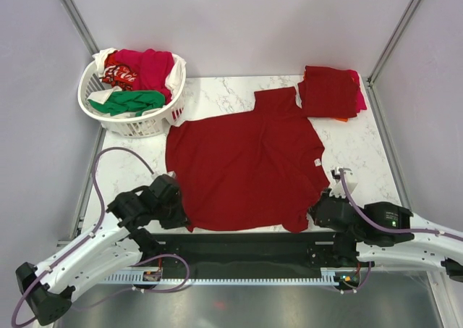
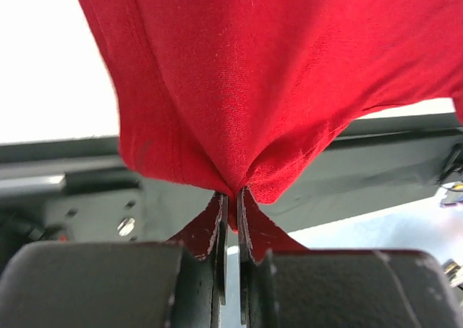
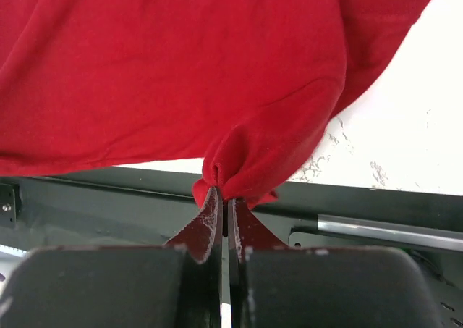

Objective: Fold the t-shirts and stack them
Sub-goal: Fold the tshirt

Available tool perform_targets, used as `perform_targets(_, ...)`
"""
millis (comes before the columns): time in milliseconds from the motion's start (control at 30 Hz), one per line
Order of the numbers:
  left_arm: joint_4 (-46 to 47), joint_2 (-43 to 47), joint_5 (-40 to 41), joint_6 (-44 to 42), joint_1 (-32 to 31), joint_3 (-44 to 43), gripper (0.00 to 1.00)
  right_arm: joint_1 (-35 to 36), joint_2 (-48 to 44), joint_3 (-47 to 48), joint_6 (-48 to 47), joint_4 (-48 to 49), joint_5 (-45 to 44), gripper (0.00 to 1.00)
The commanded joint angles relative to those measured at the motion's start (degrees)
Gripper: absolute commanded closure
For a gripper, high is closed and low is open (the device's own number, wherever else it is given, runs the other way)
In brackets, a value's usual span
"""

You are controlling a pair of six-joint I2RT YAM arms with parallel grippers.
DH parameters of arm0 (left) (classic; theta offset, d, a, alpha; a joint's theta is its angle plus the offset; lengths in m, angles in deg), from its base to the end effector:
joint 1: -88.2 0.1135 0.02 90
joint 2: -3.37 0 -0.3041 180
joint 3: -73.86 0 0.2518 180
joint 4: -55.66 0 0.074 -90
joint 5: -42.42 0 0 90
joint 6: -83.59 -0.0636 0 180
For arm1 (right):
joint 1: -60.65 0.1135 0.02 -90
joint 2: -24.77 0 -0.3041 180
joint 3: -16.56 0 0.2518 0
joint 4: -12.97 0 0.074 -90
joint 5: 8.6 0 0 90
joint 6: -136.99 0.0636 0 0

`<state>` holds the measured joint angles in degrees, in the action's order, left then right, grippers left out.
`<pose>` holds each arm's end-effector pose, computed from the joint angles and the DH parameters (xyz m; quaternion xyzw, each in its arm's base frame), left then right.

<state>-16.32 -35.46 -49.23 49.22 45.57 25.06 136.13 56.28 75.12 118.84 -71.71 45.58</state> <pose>0.0691 -0.0661 0.2263 -0.1064 0.9644 -0.1920 0.1477 0.0491 0.0412 0.2809 0.0567 0.9161 0.1715 0.3580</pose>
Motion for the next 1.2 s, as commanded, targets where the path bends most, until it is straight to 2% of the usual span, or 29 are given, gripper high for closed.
perform_targets(0, -8.86, 1.91, 3.04, 2.72, -0.35, -3.92, 0.89, -0.16, -0.57, 3.63, 1.97, -0.47, -0.46, 1.0)
perform_targets(200, -10.63, -1.67, 9.2, 0.45, -0.26, -10.25, 0.86, -0.16, 7.4, 16.89, -4.34, -2.5, -13.03, 1.0)
perform_targets(367, -8.96, -8.88, 12.36, -4.13, -0.17, -16.06, 0.8, -0.16, 15.68, 23.86, -9.27, -2.06, -18.32, 1.0)
perform_targets(467, -5.98, -13.36, 10.37, -8.34, 1.49, -17.81, 0.78, -1.03, 20.86, 26.41, -15.5, 0.58, -19.64, 1.0)
perform_targets(500, -5.01, -14.77, 9.13, -11.4, 2.28, -18.08, 0.78, -3.82, 23.23, 27.55, -17.78, 1.62, -18.86, 1.0)
perform_targets(533, -4.13, -15.92, 7.73, -12.91, 4.2, -18.69, 0.78, -6.29, 24.21, 27.73, -24.5, 5.46, -17.38, 1.0)
perform_targets(567, -3.51, -18.71, 5.28, -14.31, 5.27, -19.13, 0.78, -9.62, 25.0, 27.74, -28.05, 7.85, -10.84, 1.0)
perform_targets(600, -1.94, -19.87, 4.38, -16.68, 6.06, -19.4, 0.78, -17.66, 25.53, 27.47, -31.74, 10.75, -6.33, 1.0)
perform_targets(633, -1.4, -20.84, 3.42, -17.75, 7.81, -19.92, 0.78, -21.83, 26.58, 26.43, -38.3, 15.74, -0.98, 1.0)
perform_targets(667, -0.79, -22.59, 1.93, -18.71, 8.7, -20.28, 0.78, -25.61, 27.46, 26.33, -40.19, 17.18, 5.95, 1.0)
perform_targets(700, 0.52, -23.13, 0.26, -20.55, 9.58, -20.89, 0.78, -31.48, 29.64, 26.42, -42.04, 18.24, 9.06, 1.0)
perform_targets(867, 1.94, -27.61, -3.7, -25.3, 14.68, -23.35, 0.79, -40.32, 38.7, 29.49, -48.9, 22.02, 16.11, 1.0)
perform_targets(1167, 5.11, -38.95, -6.96, -31.64, 22.32, -25.46, 0.82, -51.04, 53.73, 36.87, -51.46, 25.45, 21.75, 1.0)
